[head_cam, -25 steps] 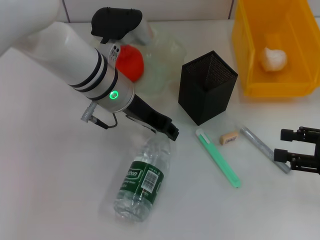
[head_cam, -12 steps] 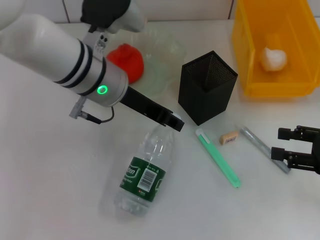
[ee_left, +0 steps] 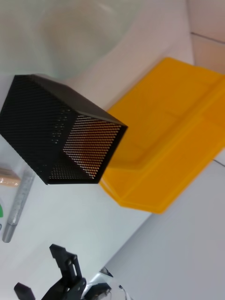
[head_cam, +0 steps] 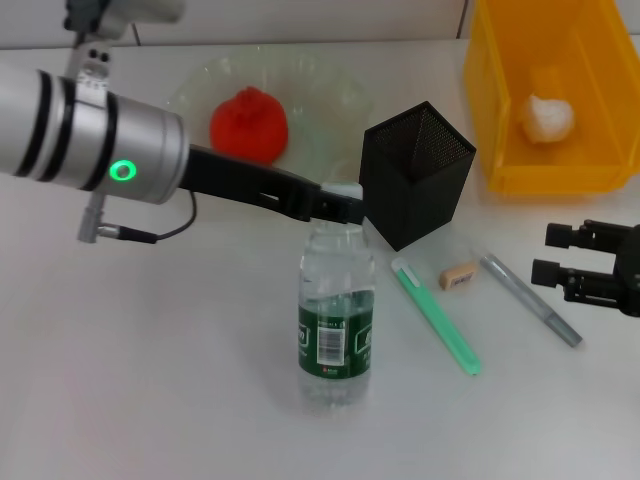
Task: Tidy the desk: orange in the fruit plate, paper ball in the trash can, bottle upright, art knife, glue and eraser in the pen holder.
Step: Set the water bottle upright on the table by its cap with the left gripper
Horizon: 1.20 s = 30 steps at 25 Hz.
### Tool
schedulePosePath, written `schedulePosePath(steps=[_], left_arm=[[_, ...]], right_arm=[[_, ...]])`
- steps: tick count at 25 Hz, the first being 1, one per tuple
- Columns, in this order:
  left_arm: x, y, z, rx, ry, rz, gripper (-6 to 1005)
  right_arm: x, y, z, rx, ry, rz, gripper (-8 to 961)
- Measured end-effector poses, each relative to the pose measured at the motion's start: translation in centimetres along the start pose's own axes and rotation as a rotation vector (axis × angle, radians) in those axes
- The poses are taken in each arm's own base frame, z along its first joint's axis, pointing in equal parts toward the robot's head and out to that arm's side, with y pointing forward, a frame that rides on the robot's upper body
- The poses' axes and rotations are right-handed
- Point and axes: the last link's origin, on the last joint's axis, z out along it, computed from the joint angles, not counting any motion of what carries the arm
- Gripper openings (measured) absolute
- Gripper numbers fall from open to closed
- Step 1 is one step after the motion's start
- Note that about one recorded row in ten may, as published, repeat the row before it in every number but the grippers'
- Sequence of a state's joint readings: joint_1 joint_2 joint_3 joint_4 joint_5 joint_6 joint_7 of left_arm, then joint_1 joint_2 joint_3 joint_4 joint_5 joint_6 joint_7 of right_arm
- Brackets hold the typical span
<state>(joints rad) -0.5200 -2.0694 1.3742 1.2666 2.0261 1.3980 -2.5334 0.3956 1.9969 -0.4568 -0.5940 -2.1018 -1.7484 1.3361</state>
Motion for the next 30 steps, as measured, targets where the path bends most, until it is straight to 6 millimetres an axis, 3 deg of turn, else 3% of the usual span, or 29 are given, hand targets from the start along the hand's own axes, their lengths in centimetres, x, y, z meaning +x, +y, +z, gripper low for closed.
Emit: schedulePosePath(steps=[16,30], left_arm=[[-3.1,-1.0,-4.4,-0.041,0.241,0.199,457],[-5.0,-2.5,-5.2,-0.021,0.371,0.376,490]], right_arm=[[-1.3,-0.1,1.1,-0.002,-0.082,0.026,685],[-1.2,0.0,1.4,0.015,-0.134,0.042,684]])
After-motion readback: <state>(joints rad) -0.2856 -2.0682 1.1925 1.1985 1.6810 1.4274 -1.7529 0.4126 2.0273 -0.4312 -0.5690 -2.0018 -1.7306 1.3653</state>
